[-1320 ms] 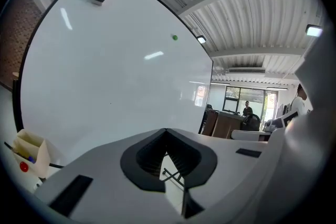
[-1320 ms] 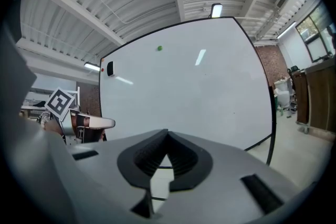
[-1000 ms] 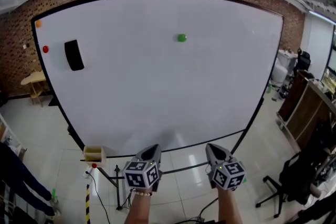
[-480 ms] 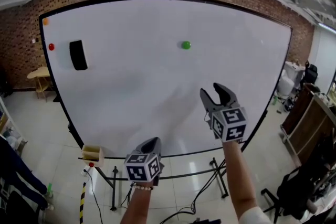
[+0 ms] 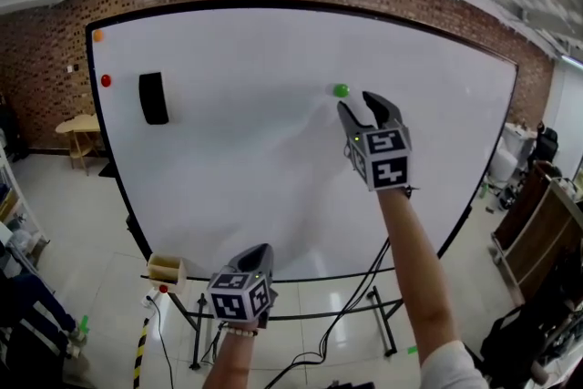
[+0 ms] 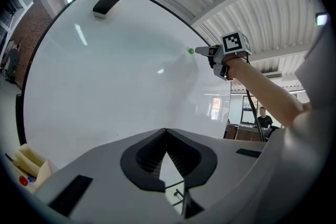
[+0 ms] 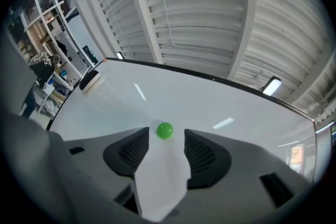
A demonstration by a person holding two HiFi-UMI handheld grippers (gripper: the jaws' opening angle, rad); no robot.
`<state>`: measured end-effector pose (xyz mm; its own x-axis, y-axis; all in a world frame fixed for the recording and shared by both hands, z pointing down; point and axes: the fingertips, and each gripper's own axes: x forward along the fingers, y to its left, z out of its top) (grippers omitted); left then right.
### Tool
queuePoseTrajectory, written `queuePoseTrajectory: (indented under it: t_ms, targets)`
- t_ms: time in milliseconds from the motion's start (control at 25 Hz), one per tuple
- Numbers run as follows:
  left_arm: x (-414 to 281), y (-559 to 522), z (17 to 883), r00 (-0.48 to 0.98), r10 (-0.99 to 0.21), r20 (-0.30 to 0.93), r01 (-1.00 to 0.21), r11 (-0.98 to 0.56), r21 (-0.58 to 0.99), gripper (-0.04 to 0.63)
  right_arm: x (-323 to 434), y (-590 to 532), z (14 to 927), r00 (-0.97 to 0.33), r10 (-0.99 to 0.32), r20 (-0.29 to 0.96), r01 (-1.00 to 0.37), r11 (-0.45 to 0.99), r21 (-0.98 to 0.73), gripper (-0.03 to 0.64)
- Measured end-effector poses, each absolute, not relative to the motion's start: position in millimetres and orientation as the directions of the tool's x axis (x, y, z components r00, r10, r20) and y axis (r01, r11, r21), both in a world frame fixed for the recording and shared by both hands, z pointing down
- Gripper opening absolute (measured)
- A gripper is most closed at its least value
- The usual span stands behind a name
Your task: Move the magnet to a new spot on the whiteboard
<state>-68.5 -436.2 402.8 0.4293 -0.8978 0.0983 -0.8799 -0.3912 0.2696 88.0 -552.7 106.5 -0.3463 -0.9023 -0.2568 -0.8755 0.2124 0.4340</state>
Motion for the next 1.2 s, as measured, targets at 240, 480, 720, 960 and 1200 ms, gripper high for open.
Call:
queuePoseTrajectory:
  t_ms: [240, 480, 720, 960, 1200]
  targets:
    - [-80, -439, 404, 0.419, -0.903, 0.093, -0.881, -0.380, 0.283, 0.000, 69, -568, 101, -0.337, -0.909, -0.247, -0.857, 0.188, 0.479, 0.207]
    - [-80, -431, 403, 0.433, -0.898, 0.080, -0.869, -0.392, 0.303, 0.000, 62, -577, 100, -0.326, -0.916, -0.233, -0.852, 0.179, 0.492, 0.187]
    - [-82, -425, 405, 0.432, -0.899, 0.076, -0.868, -0.391, 0.307, 0.000, 65, -580, 105, -0.300, -0.925, -0.236, -0.849, 0.146, 0.508, 0.143]
    - [-76, -421, 406, 0.434, -0.897, 0.087, -0.868, -0.390, 0.308, 0.000, 69, -582, 104, -0.288, -0.931, -0.224, -0.844, 0.136, 0.519, 0.130]
    - [-75, -418, 410, 0.439, -0.893, 0.101, -0.866, -0.390, 0.312, 0.000, 66, -583, 102, -0.288, -0.935, -0.208, -0.834, 0.138, 0.535, 0.129]
